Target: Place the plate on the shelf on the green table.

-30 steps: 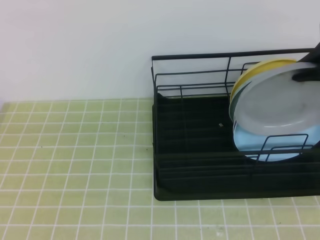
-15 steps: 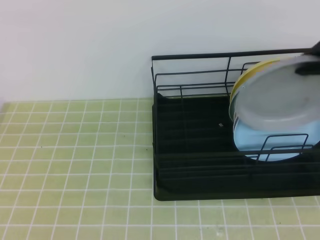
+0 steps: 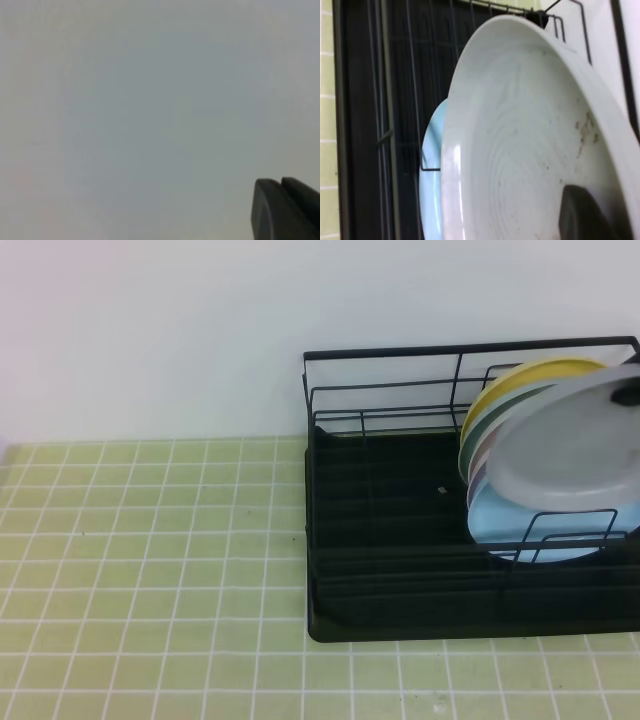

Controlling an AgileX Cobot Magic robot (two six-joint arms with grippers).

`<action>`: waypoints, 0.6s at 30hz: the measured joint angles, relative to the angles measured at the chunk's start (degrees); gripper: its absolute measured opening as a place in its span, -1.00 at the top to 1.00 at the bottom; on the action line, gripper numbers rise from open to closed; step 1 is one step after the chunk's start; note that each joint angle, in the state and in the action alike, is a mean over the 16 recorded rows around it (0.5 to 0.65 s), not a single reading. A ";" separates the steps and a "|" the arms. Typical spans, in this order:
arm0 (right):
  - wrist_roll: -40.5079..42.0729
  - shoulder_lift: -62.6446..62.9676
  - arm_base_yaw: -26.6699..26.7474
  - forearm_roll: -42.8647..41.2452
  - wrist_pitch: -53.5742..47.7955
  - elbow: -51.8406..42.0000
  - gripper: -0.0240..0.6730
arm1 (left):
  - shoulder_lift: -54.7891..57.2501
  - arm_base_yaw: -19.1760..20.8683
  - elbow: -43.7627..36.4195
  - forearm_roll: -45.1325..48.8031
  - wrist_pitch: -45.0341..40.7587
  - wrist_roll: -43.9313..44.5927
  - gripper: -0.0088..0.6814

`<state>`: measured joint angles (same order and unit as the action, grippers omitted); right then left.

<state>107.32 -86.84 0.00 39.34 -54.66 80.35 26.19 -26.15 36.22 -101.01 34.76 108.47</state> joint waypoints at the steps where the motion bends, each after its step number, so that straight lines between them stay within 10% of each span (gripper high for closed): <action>1: -0.48 0.27 -0.01 -0.42 -0.34 0.02 0.62 | 0.00 0.00 0.00 0.00 0.00 0.16 0.98; 18: -4.43 2.28 -0.06 -5.39 -0.51 -2.89 0.62 | 0.00 0.00 0.00 0.00 0.00 2.23 0.98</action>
<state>102.89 -84.57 -0.06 33.94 -55.17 77.46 26.19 -26.15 36.22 -101.01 34.76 110.70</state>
